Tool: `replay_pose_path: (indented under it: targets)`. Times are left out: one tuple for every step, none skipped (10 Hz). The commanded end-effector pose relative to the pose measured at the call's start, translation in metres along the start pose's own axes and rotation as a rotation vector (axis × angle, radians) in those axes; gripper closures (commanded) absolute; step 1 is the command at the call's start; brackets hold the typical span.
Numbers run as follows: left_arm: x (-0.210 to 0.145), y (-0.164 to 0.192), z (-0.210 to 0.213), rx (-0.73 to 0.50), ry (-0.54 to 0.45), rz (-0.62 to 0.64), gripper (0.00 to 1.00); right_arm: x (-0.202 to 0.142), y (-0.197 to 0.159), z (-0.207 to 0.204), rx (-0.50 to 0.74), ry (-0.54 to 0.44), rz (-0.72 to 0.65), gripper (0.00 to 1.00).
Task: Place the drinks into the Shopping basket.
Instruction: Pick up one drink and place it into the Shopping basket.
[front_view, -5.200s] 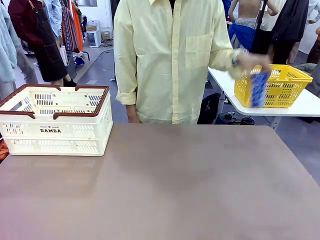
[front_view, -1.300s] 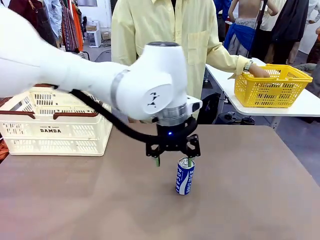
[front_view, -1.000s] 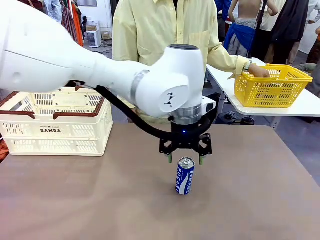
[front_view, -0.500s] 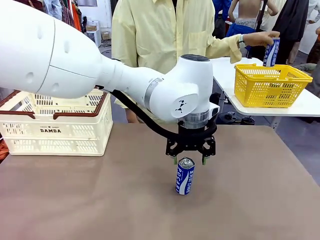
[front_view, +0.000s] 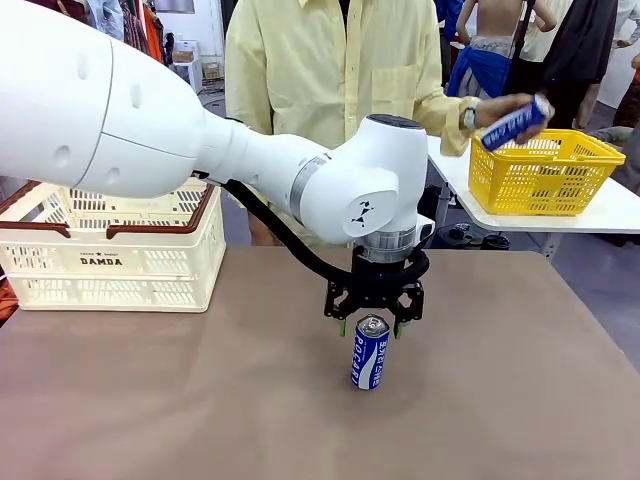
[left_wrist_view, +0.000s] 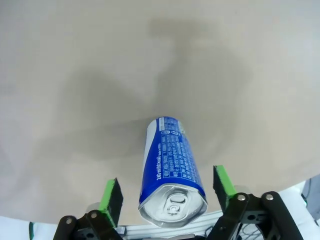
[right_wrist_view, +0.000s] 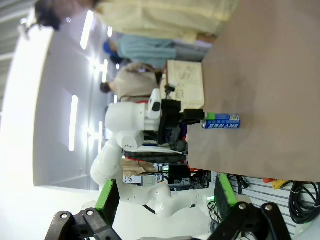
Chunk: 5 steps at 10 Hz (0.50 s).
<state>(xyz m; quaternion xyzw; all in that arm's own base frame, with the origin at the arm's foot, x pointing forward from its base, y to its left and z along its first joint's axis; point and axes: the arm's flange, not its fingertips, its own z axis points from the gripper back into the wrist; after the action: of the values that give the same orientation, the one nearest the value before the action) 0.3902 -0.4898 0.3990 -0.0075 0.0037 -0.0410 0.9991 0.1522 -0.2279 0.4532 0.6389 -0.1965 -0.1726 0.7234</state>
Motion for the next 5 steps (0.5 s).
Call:
replay_pose_path:
  targets:
    - [0.0036,-0.004,0.0028,0.014,0.0,0.007,0.65,0.0024,0.0026,-0.0016,0.023,-0.01,0.028,0.0]
    - [0.0035,-0.0046,0.0016,0.015,0.003,-0.004,1.0,0.0024,0.0026,-0.0016,0.023,-0.01,0.028,0.0]
    - [0.0045,-0.0055,-0.0001,0.02,0.002,-0.01,1.0,0.0024,0.0026,-0.0016,0.023,-0.01,0.028,0.0]
    - [0.0056,-0.0059,-0.0018,0.021,-0.001,-0.015,1.0,0.0024,0.0026,-0.0016,0.023,-0.01,0.028,0.0]
    - [0.0066,-0.006,-0.0027,0.019,0.001,-0.018,1.0,0.0024,0.0026,-0.0016,0.023,-0.01,0.028,0.0]
